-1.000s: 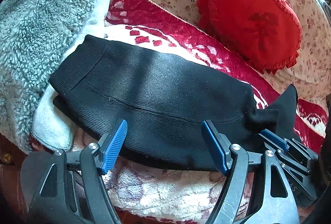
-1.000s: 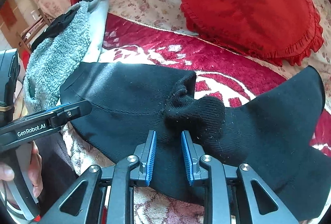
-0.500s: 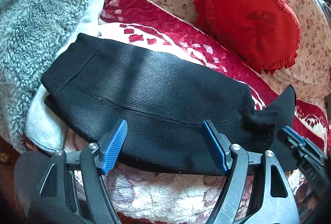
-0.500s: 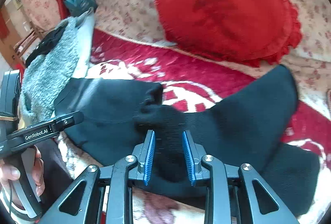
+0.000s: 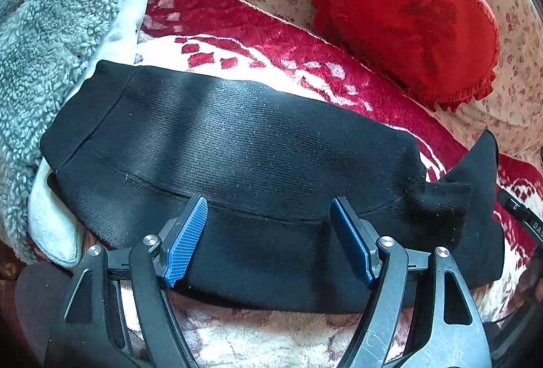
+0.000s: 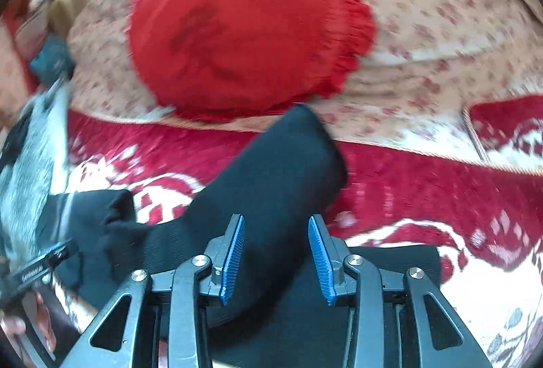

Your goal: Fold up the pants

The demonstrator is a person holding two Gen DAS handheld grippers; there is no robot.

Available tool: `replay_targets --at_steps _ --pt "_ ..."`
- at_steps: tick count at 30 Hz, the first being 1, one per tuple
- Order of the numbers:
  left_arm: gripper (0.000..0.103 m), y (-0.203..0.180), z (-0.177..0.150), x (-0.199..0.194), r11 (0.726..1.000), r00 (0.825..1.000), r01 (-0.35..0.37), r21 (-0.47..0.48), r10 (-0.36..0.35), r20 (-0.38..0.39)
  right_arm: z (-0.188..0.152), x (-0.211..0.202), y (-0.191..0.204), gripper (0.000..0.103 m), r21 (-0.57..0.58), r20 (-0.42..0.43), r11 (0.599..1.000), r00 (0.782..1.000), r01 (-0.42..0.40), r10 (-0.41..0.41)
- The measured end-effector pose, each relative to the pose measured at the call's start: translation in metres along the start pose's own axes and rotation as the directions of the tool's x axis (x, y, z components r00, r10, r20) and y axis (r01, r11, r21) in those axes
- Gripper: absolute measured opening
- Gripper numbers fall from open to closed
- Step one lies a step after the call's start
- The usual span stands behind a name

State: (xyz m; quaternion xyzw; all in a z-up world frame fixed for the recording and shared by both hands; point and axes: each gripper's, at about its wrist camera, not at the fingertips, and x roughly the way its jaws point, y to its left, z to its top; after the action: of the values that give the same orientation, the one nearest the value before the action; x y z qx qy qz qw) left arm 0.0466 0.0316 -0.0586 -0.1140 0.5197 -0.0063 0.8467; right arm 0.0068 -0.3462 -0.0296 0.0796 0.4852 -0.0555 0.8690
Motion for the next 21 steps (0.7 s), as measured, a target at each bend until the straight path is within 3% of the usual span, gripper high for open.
replay_targets --at_steps 3,7,13,15,17,21 --pt "0.08 0.0 0.001 0.003 1.0 1.0 0.009 -0.002 -0.009 -0.001 0.002 0.006 -0.019 0.041 0.049 -0.017 0.998 0.999 0.032 -0.031" --pt "0.081 -0.003 0.002 0.004 1.0 1.0 -0.006 0.011 0.006 -0.001 0.004 0.018 -0.04 0.043 0.163 -0.035 0.985 0.997 -0.062 0.069" --pt "0.081 -0.002 0.002 0.006 1.0 1.0 -0.003 0.007 0.003 -0.003 0.014 0.051 -0.036 0.043 0.195 -0.087 0.973 0.986 -0.122 0.141" --pt "0.081 -0.004 0.003 0.006 1.0 1.0 -0.007 0.011 0.008 -0.004 0.016 0.062 -0.033 0.036 0.195 -0.089 0.973 0.985 -0.126 0.146" --pt "0.081 -0.004 0.002 0.006 1.0 1.0 -0.009 0.014 0.009 -0.003 0.019 0.064 -0.027 0.012 0.172 -0.059 0.978 0.99 -0.12 0.131" --pt "0.081 -0.002 0.001 0.002 1.0 1.0 0.014 0.0 -0.014 -0.003 0.018 0.042 -0.021 0.005 0.153 0.009 0.984 0.996 -0.091 0.091"
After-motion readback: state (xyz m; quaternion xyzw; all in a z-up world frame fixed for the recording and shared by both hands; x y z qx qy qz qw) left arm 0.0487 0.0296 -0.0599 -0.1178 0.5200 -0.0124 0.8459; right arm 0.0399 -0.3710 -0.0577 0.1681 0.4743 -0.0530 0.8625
